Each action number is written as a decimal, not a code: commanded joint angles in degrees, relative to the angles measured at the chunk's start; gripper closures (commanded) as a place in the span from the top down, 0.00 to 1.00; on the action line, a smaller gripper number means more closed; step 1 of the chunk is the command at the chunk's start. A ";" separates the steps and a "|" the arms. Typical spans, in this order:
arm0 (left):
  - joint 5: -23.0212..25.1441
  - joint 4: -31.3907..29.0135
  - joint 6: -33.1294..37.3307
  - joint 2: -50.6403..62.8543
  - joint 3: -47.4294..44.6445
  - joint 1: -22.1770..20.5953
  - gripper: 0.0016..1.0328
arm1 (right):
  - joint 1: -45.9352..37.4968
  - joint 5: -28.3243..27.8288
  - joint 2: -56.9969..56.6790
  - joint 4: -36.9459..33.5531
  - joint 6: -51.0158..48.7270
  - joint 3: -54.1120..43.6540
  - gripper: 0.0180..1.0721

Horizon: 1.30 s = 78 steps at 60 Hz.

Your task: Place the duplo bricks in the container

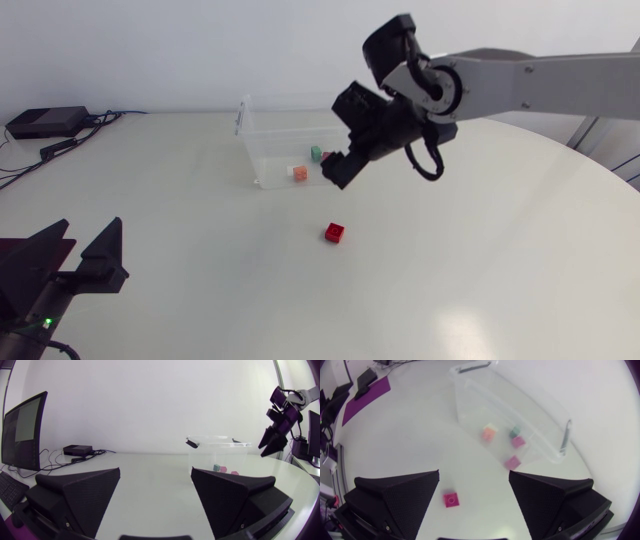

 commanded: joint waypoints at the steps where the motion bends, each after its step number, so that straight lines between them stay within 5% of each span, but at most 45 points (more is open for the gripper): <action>1: 0.25 0.03 -0.78 -0.58 -1.06 -0.28 0.96 | 0.02 -1.48 0.27 -0.97 -3.96 -2.81 0.96; 67: 0.25 0.03 -0.78 -0.58 -1.06 -0.28 0.96 | 1.60 -3.23 17.49 2.11 -9.94 -5.09 0.89; 78: 0.25 -0.06 -0.78 -0.58 -1.06 -0.28 0.96 | 1.86 -2.36 18.11 1.67 -10.73 -4.39 0.62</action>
